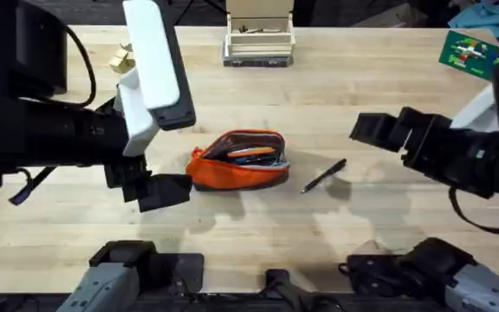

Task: Unzip the bag, pick up the pens from the table one at a time and place them inside, then zip the bag closed.

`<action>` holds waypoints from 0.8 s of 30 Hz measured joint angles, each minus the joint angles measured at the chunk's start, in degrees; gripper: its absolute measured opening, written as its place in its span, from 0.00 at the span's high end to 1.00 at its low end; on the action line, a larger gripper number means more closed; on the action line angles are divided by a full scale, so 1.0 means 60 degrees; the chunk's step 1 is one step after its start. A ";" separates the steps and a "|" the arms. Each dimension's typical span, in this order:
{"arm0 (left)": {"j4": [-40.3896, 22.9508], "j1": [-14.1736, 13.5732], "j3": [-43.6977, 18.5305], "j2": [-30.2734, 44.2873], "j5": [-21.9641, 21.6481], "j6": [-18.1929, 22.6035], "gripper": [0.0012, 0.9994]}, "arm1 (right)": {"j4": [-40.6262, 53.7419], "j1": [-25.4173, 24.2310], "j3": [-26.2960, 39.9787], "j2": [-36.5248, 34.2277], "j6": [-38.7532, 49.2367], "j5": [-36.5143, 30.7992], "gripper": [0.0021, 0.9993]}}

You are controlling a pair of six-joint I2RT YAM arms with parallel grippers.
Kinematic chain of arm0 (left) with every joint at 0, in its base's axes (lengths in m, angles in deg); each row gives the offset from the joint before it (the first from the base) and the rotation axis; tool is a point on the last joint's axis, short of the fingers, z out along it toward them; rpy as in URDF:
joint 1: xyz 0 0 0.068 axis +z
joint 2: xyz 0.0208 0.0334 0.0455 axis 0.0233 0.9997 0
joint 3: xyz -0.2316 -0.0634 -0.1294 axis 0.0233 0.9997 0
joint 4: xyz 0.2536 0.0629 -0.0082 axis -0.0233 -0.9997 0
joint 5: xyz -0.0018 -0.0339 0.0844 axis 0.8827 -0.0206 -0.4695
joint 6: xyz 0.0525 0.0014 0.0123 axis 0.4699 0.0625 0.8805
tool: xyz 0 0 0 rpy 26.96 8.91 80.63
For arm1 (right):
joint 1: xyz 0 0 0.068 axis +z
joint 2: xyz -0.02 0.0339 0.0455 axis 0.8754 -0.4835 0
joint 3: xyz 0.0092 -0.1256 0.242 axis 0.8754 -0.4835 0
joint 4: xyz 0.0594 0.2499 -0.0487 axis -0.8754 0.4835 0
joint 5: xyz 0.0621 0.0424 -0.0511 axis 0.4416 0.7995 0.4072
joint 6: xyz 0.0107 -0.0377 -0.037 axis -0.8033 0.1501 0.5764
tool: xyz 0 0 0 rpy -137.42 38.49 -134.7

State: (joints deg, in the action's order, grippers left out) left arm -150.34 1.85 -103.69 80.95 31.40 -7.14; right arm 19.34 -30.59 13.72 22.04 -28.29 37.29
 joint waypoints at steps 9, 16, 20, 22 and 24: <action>0.0000 0.0000 0.0000 0.0000 0.0001 0.0000 0.01 | -0.0029 0.0000 0.0000 -0.0627 -0.1461 0.0004 0.00; 0.0000 0.0000 0.0000 0.0000 0.0003 0.0000 0.01 | -0.0113 0.0000 0.0000 -0.1077 -0.1794 -0.0021 0.00; 0.0000 0.0000 0.0000 0.0000 0.0001 0.0000 0.01 | -0.0144 0.0000 0.0000 -0.1179 -0.1921 -0.0178 0.00; 0.0000 0.0000 0.0000 0.0000 0.0003 0.0000 0.01 | -0.0145 0.0000 0.0000 -0.1261 -0.2067 -0.0319 0.00; 0.0000 0.0000 0.0000 0.0000 0.0001 0.0000 0.01 | -0.0154 0.0000 0.0000 -0.1435 -0.2276 -0.0502 0.00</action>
State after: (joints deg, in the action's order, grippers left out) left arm -150.34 1.85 -103.69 80.95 31.40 -7.14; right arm 18.42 -30.59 13.72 13.44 -41.95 34.28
